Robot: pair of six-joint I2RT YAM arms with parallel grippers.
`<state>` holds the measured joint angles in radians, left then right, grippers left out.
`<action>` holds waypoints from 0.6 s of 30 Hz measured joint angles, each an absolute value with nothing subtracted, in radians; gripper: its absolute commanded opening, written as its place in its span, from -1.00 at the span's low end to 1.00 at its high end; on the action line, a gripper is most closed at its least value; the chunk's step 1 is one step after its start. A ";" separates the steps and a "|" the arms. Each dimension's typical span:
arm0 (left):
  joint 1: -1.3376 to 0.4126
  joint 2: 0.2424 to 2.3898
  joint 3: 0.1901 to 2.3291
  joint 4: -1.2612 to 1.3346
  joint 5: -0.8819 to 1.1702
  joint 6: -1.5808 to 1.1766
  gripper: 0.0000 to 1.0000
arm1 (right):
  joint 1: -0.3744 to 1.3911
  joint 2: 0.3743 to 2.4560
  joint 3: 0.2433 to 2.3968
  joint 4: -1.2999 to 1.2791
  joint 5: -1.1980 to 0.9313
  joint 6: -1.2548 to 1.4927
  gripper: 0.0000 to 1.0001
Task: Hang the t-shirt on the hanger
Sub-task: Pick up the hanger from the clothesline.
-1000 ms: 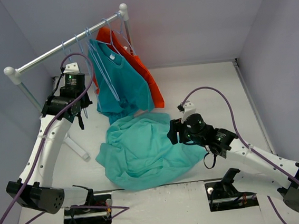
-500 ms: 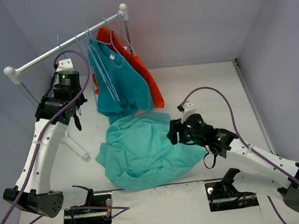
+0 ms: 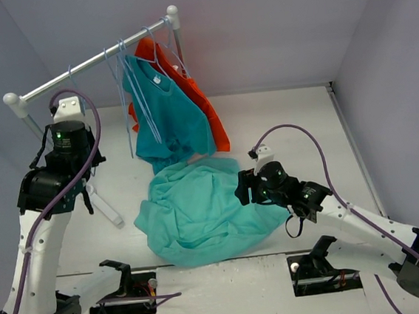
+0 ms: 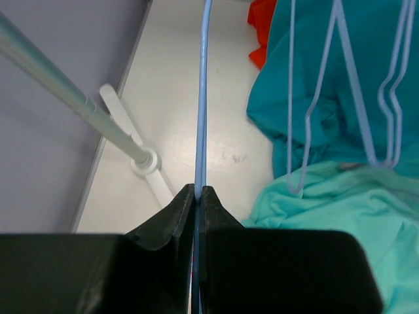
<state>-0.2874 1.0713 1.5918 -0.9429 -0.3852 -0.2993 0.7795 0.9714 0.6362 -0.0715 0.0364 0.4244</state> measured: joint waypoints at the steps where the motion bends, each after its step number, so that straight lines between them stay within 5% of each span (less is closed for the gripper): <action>1: -0.287 1.050 1.571 -0.954 -0.382 -0.299 -1.00 | 0.780 0.971 0.633 -0.072 0.036 0.426 0.23; 18: -0.286 0.773 1.446 -1.024 -0.302 -0.224 -1.00 | 0.780 0.991 0.630 -0.072 0.036 0.426 0.23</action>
